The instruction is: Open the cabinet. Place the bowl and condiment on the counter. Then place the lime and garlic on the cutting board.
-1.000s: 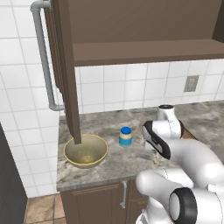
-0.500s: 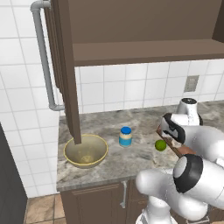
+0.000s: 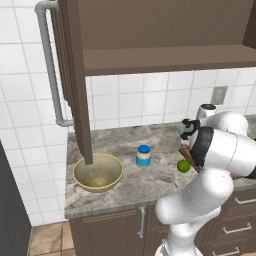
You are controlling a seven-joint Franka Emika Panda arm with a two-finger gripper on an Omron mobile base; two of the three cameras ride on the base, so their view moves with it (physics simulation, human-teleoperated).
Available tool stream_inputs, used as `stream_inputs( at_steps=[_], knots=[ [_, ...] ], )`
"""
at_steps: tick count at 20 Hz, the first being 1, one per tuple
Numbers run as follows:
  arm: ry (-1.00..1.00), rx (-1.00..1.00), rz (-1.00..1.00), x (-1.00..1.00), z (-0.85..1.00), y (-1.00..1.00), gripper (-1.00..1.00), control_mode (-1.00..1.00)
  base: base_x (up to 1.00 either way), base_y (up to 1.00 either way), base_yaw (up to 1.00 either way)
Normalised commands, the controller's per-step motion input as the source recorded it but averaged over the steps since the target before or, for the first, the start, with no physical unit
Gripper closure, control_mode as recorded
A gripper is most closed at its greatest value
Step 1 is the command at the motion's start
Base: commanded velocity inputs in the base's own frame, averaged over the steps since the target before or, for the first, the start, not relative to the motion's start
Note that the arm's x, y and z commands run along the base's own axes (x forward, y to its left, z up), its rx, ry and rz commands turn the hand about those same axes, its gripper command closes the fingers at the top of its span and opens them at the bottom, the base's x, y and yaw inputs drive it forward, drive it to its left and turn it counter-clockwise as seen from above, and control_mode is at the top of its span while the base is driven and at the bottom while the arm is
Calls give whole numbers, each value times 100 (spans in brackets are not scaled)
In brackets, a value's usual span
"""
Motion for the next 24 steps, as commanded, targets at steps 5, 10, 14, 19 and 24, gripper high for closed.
stream_inputs(
  at_steps=[5,10,14,19,24],
  knots=[
    [0,0,-2,43,-26,-34,100,-100,0,0,0],
    [0,0,0,13,-35,-29,-100,-100,0,0,0],
    [-1,0,0,1,-3,0,-100,-100,0,0,0],
    [-12,-1,0,-39,34,12,-100,-100,0,0,0],
    [-14,0,-5,-69,33,29,-100,-100,0,0,0]
  ],
)
